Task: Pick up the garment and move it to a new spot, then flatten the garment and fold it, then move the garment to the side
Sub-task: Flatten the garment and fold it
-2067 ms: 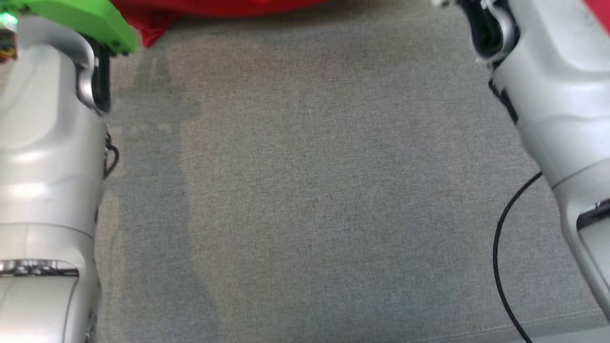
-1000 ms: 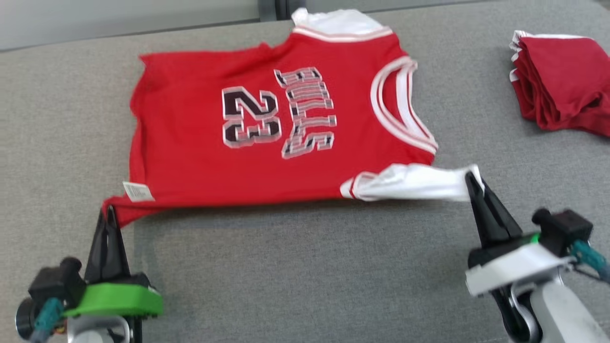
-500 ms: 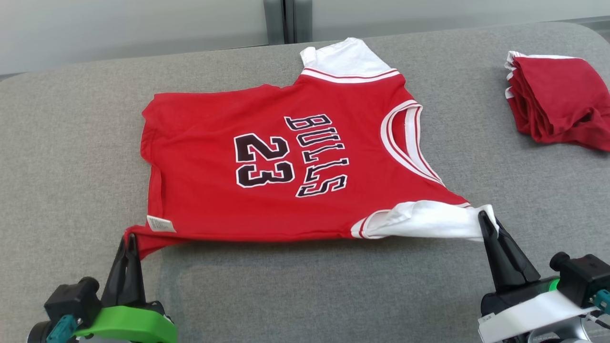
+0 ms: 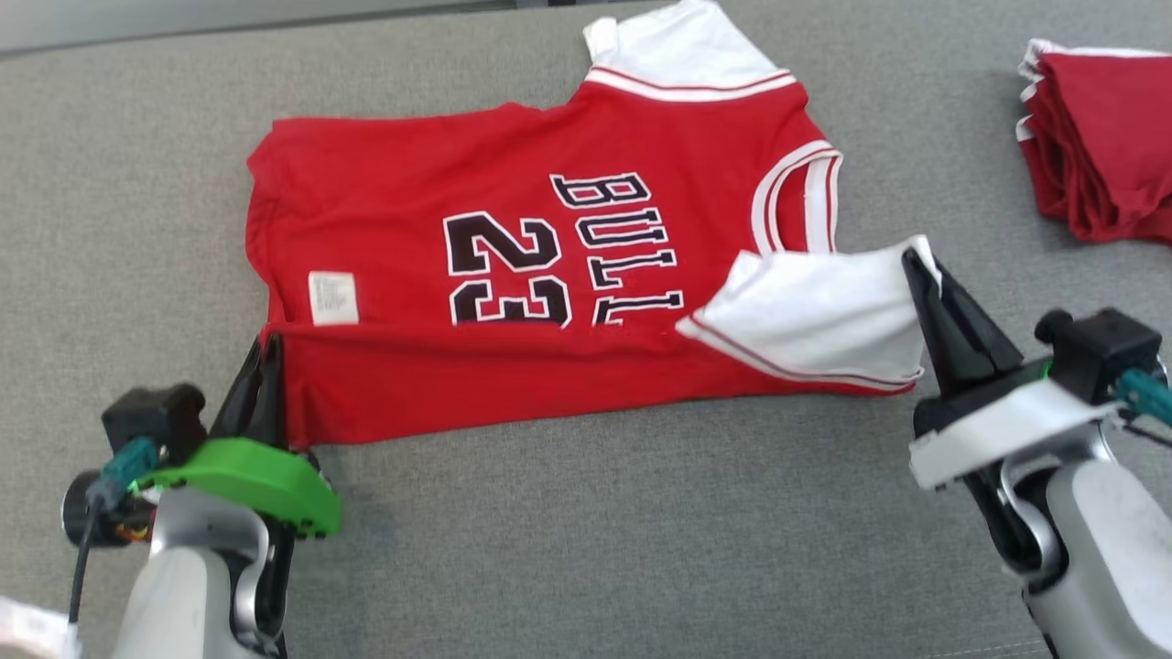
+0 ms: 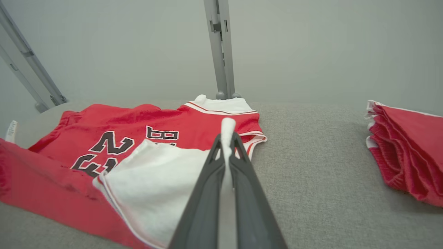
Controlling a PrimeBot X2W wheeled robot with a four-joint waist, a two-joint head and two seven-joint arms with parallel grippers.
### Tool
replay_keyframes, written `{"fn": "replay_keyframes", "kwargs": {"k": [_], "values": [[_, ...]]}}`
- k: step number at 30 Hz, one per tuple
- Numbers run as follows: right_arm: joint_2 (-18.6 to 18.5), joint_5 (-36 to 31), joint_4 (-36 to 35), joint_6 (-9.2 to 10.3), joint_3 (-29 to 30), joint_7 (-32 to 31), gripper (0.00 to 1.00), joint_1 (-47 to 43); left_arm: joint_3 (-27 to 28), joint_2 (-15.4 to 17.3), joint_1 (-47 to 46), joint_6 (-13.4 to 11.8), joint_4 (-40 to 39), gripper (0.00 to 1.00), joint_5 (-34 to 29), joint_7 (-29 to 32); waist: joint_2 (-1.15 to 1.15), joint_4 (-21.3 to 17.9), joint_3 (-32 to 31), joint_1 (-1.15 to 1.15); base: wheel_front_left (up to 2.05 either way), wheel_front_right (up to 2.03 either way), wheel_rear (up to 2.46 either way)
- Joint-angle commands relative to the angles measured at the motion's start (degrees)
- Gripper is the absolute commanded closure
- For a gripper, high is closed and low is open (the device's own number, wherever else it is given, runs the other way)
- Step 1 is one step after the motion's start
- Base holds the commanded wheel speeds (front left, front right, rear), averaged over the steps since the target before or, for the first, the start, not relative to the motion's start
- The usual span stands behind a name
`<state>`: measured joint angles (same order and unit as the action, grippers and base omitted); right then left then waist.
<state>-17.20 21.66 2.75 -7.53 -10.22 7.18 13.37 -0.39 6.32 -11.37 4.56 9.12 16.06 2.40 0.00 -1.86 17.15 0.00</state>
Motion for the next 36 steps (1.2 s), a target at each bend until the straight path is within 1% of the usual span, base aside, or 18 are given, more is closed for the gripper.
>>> {"fn": "replay_keyframes", "kwargs": {"k": [1,6,11,12,13,14,15,16,17,19,23,25,31,36], "values": [[-0.57,0.78,2.02,0.1,-0.85,0.8,1.0,2.41,-0.3,0.51,-2.33,0.38,1.17,1.0,0.18,-0.47,0.0,1.0,3.67,0.0,0.0,0.0,0.0],[-1.6,2.34,10.34,0.1,-4.27,3.83,1.0,9.68,-0.82,0.87,-6.61,0.76,5.9,1.0,0.32,-1.64,0.0,1.57,5.93,0.0,0.0,0.0,0.0],[-1.56,3.69,17.22,0.1,-7.04,6.3,1.0,14.23,-1.07,0.67,-7.49,0.9,9.1,1.0,0.83,-2.96,0.0,1.88,6.27,0.0,0.0,0.0,0.0],[-1.67,3.81,18.62,0.1,-7.45,6.73,0.96,14.81,-1.13,0.56,-7.38,0.9,9.49,1.0,0.96,-3.2,0.0,2.04,6.17,0.0,0.0,0.0,0.0],[-1.63,4.18,19.82,0.1,-7.72,7.07,0.61,15.29,-1.22,0.45,-7.32,0.93,9.87,1.0,1.04,-3.59,0.0,2.22,6.04,0.0,0.0,0.0,0.0],[-1.52,4.28,20.65,0.1,-7.93,7.24,0.0,15.57,-1.18,0.44,-7.17,0.93,10.14,1.0,1.2,-3.78,0.0,2.29,5.93,0.0,0.0,0.0,0.0],[-1.48,4.46,21.64,0.09,-8.09,7.57,0.0,15.8,-1.16,0.35,-6.76,0.82,10.41,1.0,1.43,-4.07,0.0,2.36,5.71,0.0,0.0,0.0,0.0],[-1.48,4.46,22.16,0.1,-8.05,7.71,0.0,15.98,-1.1,0.22,-6.47,0.74,10.35,0.71,1.57,-4.53,0.0,2.42,5.56,0.0,0.0,0.0,0.0],[-1.55,4.2,22.51,0.1,-7.91,7.78,0.0,16.08,-1.02,0.24,-6.21,0.47,10.25,0.0,1.33,-5.11,0.0,2.47,5.35,0.0,0.0,0.0,0.0],[-1.43,3.24,22.02,0.1,-7.04,8.05,0.0,15.55,-0.83,-0.1,-5.19,-0.1,9.71,0.0,1.35,-6.86,0.0,2.51,4.59,0.0,0.0,0.0,0.0],[-0.35,0.05,16.55,0.1,-3.18,7.99,0.0,11.36,-0.3,-0.96,-3.49,-1.92,6.43,0.0,0.59,-13.41,0.0,2.31,2.89,0.0,0.0,0.0,0.0],[0.36,-1.5,13.28,0.1,-1.21,8.0,0.0,9.05,-0.54,-1.2,-2.32,-2.8,4.41,0.0,-0.44,-15.42,0.0,2.17,1.96,0.0,0.0,0.0,0.0],[3.15,-5.66,3.73,0.1,3.01,7.99,0.0,0.24,-1.62,-2.05,1.87,-4.69,-2.68,0.0,-2.8,-17.41,0.0,1.5,-0.51,0.0,0.0,0.0,0.0],[5.38,-7.62,-1.03,0.1,4.8,7.99,0.0,-6.45,-2.65,-2.56,6.38,-5.66,-6.01,0.0,-3.86,-17.59,0.0,0.84,-2.0,0.0,0.0,0.0,0.0]]}}
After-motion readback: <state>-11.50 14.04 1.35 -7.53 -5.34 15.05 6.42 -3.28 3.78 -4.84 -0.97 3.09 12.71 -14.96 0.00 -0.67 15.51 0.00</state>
